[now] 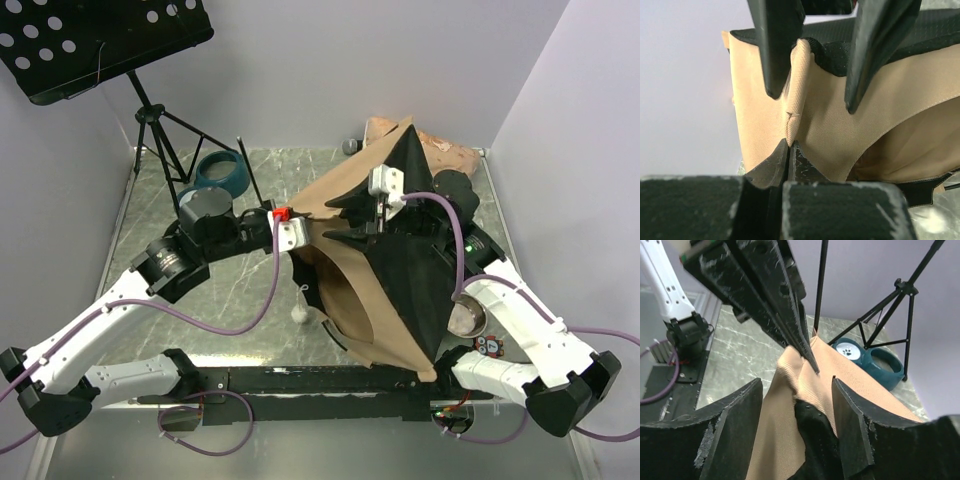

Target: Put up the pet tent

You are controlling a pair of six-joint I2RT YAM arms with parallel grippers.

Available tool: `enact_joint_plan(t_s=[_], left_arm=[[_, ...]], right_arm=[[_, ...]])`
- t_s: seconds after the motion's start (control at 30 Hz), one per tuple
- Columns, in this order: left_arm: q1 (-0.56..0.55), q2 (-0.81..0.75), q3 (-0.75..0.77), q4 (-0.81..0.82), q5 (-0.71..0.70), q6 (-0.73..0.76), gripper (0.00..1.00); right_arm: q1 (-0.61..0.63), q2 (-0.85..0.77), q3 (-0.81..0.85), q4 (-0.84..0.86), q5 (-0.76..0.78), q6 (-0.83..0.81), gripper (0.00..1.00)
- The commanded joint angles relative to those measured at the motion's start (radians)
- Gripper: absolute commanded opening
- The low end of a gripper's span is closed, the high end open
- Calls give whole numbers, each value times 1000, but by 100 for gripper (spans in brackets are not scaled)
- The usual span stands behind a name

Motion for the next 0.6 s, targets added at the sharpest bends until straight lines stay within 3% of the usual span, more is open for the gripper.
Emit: enact_joint_plan(t_s=[0.0, 0.1, 0.2, 0.43, 0.57], left_arm=[[11, -11, 60, 30, 44, -29, 1], [13, -9, 65, 16, 59, -29, 1], [11, -6, 68, 12, 67, -29, 1], [14, 9, 85, 22, 45, -74, 3], [14, -32, 42, 141, -7, -115, 42]], right_arm=[[21, -3, -8, -14, 7, -108, 62], [24, 4, -12, -22, 25, -134, 61], [26, 7, -14, 5, 31, -113, 51], [26, 14, 1, 53, 42, -42, 0], [24, 37, 36, 41, 79, 44, 0]])
